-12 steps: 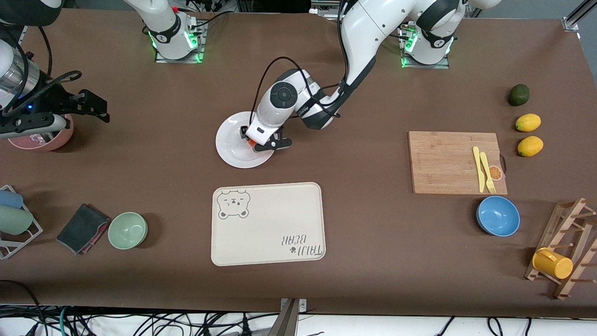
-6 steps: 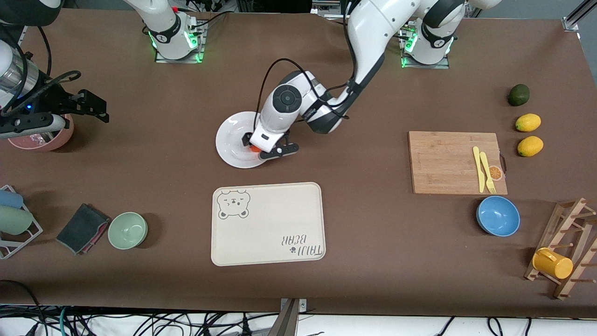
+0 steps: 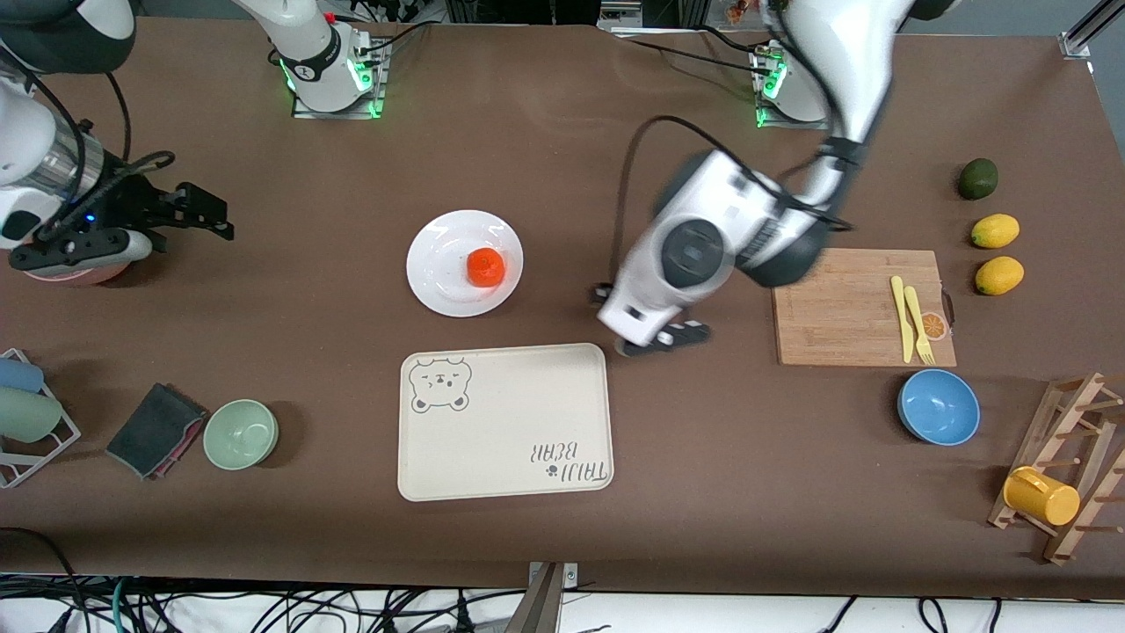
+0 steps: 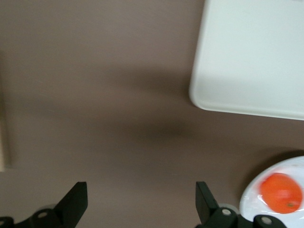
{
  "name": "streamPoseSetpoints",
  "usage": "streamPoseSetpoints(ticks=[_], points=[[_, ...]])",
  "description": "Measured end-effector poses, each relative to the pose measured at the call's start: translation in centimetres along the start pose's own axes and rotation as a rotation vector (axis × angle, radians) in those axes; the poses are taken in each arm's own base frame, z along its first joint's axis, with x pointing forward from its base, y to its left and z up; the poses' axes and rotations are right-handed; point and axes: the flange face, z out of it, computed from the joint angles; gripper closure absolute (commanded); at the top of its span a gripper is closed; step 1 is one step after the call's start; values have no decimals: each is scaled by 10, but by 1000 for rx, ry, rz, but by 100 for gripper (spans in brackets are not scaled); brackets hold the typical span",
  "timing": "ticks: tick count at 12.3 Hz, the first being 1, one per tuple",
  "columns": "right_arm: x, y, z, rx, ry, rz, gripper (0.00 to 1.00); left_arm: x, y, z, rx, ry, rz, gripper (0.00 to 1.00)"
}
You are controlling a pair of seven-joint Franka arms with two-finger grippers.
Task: Place orange and plate with both arms
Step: 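Release the orange and withdraw the left gripper while the right gripper reaches, then move the right gripper to the white plate rim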
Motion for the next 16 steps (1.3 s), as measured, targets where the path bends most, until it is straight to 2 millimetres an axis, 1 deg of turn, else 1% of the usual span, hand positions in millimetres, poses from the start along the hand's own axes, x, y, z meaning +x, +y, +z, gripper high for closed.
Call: streamPoseSetpoints(ticks=[2,3,4,5,6,8,9,11,12,13,14,15,16], points=[[-1,-4,26,94,-9,17,0,49,-91,-6,-6,-49,98,0],[-2,-6,41,160,-10,10,0,66,-132,-9,-21,-62,139,0],[-4,-7,57,228,-11,3,0,79,-167,-14,-35,-67,171,0],[-7,-5,73,292,-14,-6,0,89,-198,-19,-36,-62,191,0],[-11,1,87,336,-15,-16,0,95,-224,-26,-20,-48,194,0],[-20,23,114,426,-14,-35,0,100,-269,-46,6,-20,184,0],[-29,40,137,512,2,-54,0,100,-302,-64,-5,1,186,0],[-39,50,169,600,26,-69,0,96,-336,-88,-17,43,162,0],[-42,53,186,636,42,-78,0,91,-347,-108,-16,94,150,0],[-45,57,204,674,61,-90,0,85,-353,-134,-10,182,141,0],[-48,61,220,705,76,-99,0,71,-353,-158,2,269,140,0],[-50,64,236,724,82,-104,0,49,-349,-175,23,329,140,0],[-51,66,247,734,80,-103,0,25,-346,-184,40,357,142,0]])
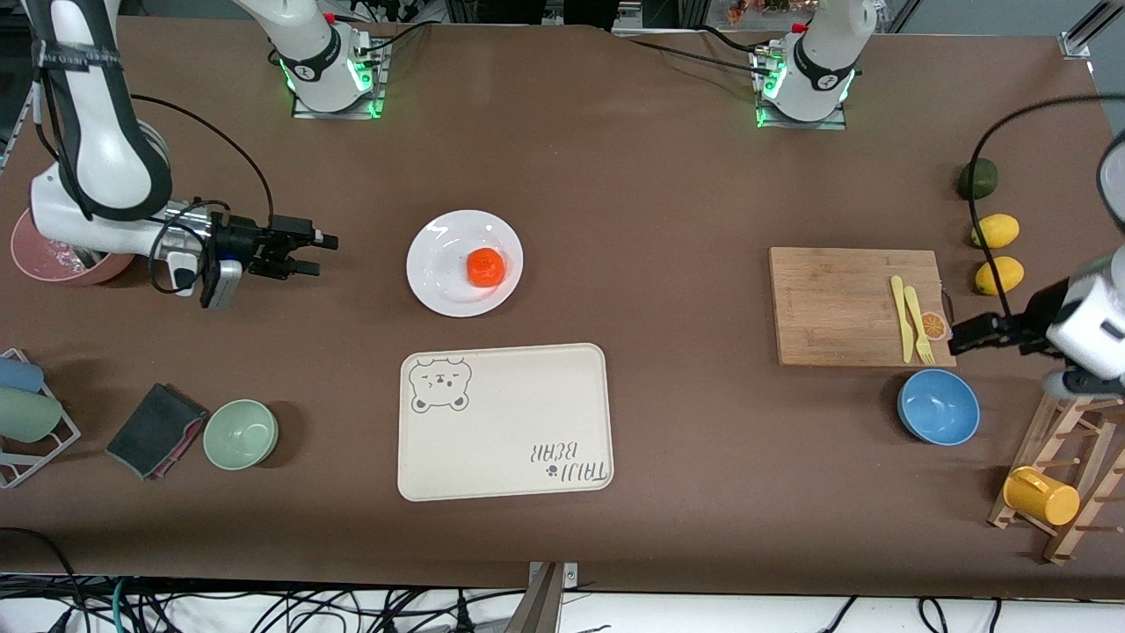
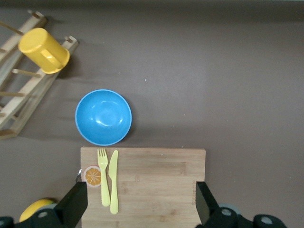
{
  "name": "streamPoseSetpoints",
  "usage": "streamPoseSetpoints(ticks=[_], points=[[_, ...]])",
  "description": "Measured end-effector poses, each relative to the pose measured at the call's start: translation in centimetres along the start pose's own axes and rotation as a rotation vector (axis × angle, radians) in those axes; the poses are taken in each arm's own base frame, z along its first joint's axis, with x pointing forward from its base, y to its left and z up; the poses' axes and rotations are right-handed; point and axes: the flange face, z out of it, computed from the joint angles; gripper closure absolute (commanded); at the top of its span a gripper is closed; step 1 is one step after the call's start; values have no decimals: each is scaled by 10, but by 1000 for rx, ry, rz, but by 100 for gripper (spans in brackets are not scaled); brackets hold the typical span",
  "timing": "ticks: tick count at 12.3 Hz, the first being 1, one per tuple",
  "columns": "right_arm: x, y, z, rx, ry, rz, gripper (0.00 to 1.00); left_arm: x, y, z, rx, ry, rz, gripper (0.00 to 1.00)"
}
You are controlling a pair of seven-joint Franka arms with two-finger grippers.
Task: Place orange and plate with both arms
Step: 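Move the right gripper to the white plate rim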
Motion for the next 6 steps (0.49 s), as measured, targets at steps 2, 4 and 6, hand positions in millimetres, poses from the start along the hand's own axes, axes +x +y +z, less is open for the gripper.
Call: streamPoseSetpoints(ticks=[2,4,6], points=[[-1,11,11,24,14,2,0,-33,3,-11,-8,16,-2,0],[0,21,23,58,48,-7,0,-48,8,-23,-51,24,18,0],[1,31,42,53,69,-11,0,-61,20,-43,-60,12,102,0]])
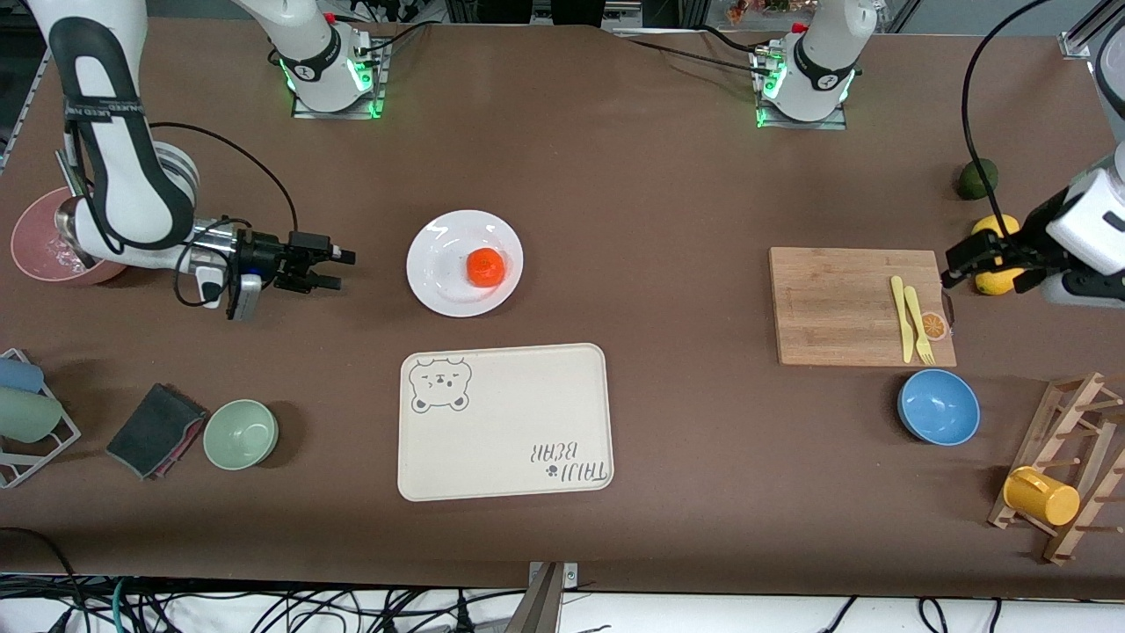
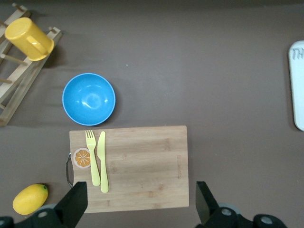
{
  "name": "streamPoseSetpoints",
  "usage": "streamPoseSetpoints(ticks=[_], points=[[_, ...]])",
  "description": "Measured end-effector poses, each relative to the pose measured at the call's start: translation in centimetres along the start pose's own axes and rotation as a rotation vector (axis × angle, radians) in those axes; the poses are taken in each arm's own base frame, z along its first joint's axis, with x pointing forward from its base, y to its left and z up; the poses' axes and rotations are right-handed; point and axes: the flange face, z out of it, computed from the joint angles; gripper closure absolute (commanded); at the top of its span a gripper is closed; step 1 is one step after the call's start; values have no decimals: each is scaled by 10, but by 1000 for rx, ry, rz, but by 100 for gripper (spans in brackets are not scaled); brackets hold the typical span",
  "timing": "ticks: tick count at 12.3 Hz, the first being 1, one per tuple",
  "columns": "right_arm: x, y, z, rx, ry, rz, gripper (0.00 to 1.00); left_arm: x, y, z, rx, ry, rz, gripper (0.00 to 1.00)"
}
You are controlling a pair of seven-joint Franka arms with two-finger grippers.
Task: Place orange and plate with both arms
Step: 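Move the right gripper to the white plate rim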
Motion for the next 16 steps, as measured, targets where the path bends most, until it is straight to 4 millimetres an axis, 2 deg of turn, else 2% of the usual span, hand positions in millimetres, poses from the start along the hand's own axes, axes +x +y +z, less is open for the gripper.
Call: streamPoseSetpoints(ticks=[3,6,7,9,11,13,16], points=[[3,-1,32,-29,14,4,1,-17,18,-30,2,-12,110,0],[2,4,51,-17,40,-20,6,-20,22,-31,30,-29,143,0],[0,10,55,-10,53,-27,11,-20,21,-31,30,-28,142,0],[-5,22,64,-6,60,-37,27,-20,15,-36,36,-24,137,0],[-6,24,66,-9,62,-39,43,-24,14,-33,30,-61,136,0],[-5,23,67,-11,62,-41,52,-26,14,-31,27,-82,137,0],[-5,24,67,-12,62,-49,57,-24,14,-23,24,-102,139,0]])
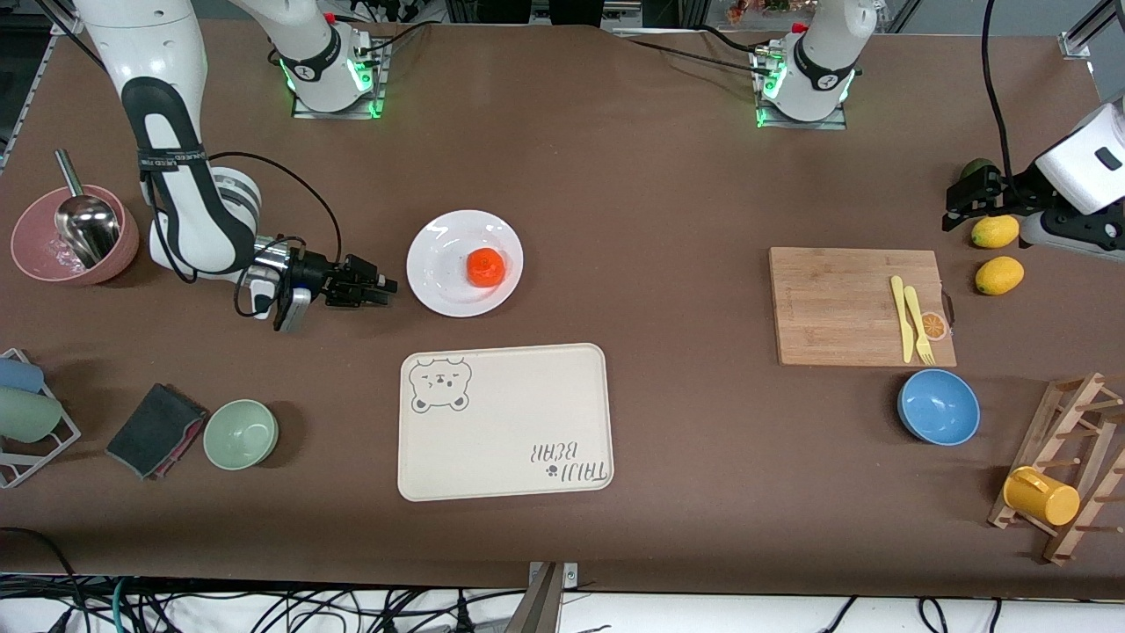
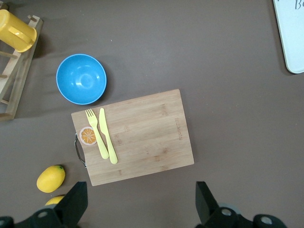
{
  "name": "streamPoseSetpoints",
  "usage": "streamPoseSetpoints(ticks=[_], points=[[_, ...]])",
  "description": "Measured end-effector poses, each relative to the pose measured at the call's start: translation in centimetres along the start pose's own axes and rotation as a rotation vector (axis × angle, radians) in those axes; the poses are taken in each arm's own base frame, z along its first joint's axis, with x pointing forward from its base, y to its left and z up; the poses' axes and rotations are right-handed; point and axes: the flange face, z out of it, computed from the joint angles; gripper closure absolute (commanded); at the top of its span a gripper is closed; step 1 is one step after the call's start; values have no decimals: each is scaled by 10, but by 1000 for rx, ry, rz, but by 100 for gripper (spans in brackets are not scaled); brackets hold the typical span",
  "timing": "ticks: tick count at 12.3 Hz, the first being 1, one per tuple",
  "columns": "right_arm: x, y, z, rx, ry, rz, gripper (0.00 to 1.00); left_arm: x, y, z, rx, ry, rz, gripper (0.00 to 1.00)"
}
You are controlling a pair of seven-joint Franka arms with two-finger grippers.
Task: Place orange and plate with both arms
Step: 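Move the right gripper to the white plate rim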
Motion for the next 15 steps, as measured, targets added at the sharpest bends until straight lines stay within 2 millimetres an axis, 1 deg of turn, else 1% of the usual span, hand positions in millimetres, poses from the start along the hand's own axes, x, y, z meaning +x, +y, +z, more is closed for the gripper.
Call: streamPoseSetpoints(ticks=[3,8,10,11,12,13,15], points=[[-9,3,2,1,-9,1,56,3,3,6,-2,-12,6,0],[-37,13,9,5,-13,-16,56,3,2,3,-2,-8,5,0],[-42,16,9,-3,-8,-13,56,7,10,8,-3,-16,20,0],[-43,17,9,-7,0,-12,56,9,9,12,-4,-22,19,0],[-43,16,11,-7,7,-11,56,9,4,12,-4,-21,10,0],[-44,14,15,-13,9,-13,56,9,-3,10,-4,-14,-3,0],[-44,8,25,-31,11,-16,56,9,-11,-9,-4,27,-17,0]])
